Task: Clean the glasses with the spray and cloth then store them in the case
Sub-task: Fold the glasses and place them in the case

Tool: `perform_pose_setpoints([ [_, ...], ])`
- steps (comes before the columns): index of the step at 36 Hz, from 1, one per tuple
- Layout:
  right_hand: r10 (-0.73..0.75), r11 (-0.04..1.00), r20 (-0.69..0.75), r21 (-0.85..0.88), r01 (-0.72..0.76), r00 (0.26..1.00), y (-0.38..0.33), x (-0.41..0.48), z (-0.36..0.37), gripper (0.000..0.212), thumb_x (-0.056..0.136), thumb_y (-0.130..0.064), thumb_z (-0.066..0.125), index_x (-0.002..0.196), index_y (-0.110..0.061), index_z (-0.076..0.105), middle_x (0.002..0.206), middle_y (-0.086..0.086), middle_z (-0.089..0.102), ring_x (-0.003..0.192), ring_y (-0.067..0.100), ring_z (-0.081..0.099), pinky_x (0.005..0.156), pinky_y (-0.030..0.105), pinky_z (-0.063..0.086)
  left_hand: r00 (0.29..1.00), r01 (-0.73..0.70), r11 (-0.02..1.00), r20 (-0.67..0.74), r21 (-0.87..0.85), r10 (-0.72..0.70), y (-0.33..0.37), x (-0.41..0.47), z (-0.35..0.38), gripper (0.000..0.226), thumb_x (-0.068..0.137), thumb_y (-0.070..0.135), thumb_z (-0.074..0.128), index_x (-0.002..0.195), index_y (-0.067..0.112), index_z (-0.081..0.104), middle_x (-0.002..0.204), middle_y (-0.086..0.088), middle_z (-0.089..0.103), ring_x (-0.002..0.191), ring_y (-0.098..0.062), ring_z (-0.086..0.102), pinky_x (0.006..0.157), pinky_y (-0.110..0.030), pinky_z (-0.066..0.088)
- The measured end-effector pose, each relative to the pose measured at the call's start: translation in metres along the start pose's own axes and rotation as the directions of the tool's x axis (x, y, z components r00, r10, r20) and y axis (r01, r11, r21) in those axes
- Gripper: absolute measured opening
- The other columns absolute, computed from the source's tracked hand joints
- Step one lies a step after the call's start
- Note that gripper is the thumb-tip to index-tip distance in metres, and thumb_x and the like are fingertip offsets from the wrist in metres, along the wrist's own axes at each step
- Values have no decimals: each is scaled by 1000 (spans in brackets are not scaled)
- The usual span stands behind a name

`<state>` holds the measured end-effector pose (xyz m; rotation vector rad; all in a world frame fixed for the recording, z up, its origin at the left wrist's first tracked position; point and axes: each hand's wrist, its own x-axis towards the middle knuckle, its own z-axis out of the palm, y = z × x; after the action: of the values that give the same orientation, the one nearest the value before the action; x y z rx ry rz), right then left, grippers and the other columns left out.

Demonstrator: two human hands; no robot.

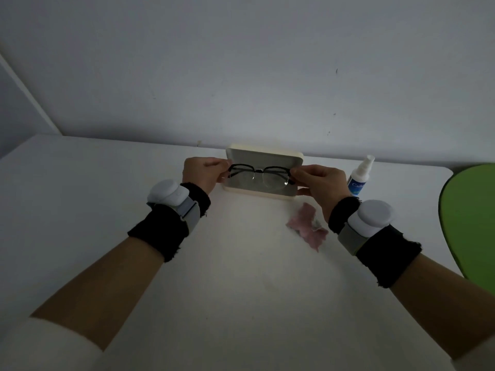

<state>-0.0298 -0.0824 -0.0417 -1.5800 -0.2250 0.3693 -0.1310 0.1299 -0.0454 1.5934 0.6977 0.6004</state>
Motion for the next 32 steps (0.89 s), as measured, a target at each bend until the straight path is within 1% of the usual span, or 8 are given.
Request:
perform_pose_setpoints([
  [5, -28, 995, -11, -94, 27, 1000, 5, 6, -1, 7, 84, -10, 74, 78, -13, 76, 74, 6, 75, 71, 18, 72, 58, 23, 56, 1000, 3, 999, 7, 40, -3, -1, 2, 3, 4, 80, 10, 76, 83, 10, 76, 85, -20, 73, 76, -29, 68, 89, -48, 56],
  [10, -45, 973, -11, -228, 42, 999, 12, 11, -4, 11, 84, -13, 73, 74, -17, 76, 74, 6, 76, 70, 28, 73, 70, 44, 62, 1000, -10, 998, 20, 69, 9, -1, 3, 5, 7, 82, 9, 74, 88, 11, 75, 86, -17, 73, 76, -31, 70, 91, -48, 55],
  [13, -70, 953, -9, -296, 64, 998, 11, 12, -4, 11, 84, -15, 73, 74, -17, 76, 74, 6, 75, 66, 26, 73, 71, 48, 62, 999, -25, 997, 32, 76, 22, -1, 2, 6, 10, 82, 8, 72, 92, 10, 74, 89, -19, 73, 77, -31, 69, 92, -49, 54],
  [16, -105, 920, -7, -380, 95, 994, 8, 11, -4, 10, 85, -17, 72, 77, -12, 77, 74, 6, 75, 55, 20, 69, 67, 46, 62, 999, -36, 995, 35, 92, 33, -2, 2, 6, 10, 83, 9, 73, 92, 9, 74, 89, -18, 73, 79, -32, 70, 92, -48, 54],
  [19, -130, 886, -5, -450, 114, 991, 7, 11, -2, 10, 84, -18, 71, 78, -13, 77, 77, 9, 76, 44, 12, 60, 61, 34, 59, 999, -38, 994, 38, 98, 35, -2, 2, 6, 10, 83, 9, 73, 93, 9, 74, 89, -18, 73, 79, -32, 70, 91, -48, 54],
  [23, -146, 867, -15, -484, 121, 989, 8, 13, -2, 10, 85, -18, 70, 83, -11, 78, 79, 13, 74, 50, 14, 54, 60, 26, 54, 999, -40, 994, 32, 104, 37, -3, 3, 7, 9, 82, 8, 72, 92, 9, 74, 88, -18, 73, 78, -31, 70, 91, -49, 54],
  [27, -143, 878, -24, -464, 116, 989, 12, 14, -1, 8, 86, -16, 70, 85, -12, 77, 75, 5, 72, 48, 9, 57, 45, 9, 44, 999, -44, 993, 26, 107, 41, -5, 4, 7, 9, 82, 7, 72, 90, 10, 75, 87, -19, 73, 81, -35, 71, 91, -48, 55],
  [32, -149, 881, -23, -458, 122, 989, 16, 15, 0, 5, 86, -17, 70, 87, -18, 75, 77, 0, 72, 54, 8, 62, 54, 16, 47, 999, -48, 992, 7, 121, 47, -8, 7, 3, 11, 81, 5, 70, 81, 14, 75, 80, -12, 73, 70, -25, 69, 87, -46, 57],
])
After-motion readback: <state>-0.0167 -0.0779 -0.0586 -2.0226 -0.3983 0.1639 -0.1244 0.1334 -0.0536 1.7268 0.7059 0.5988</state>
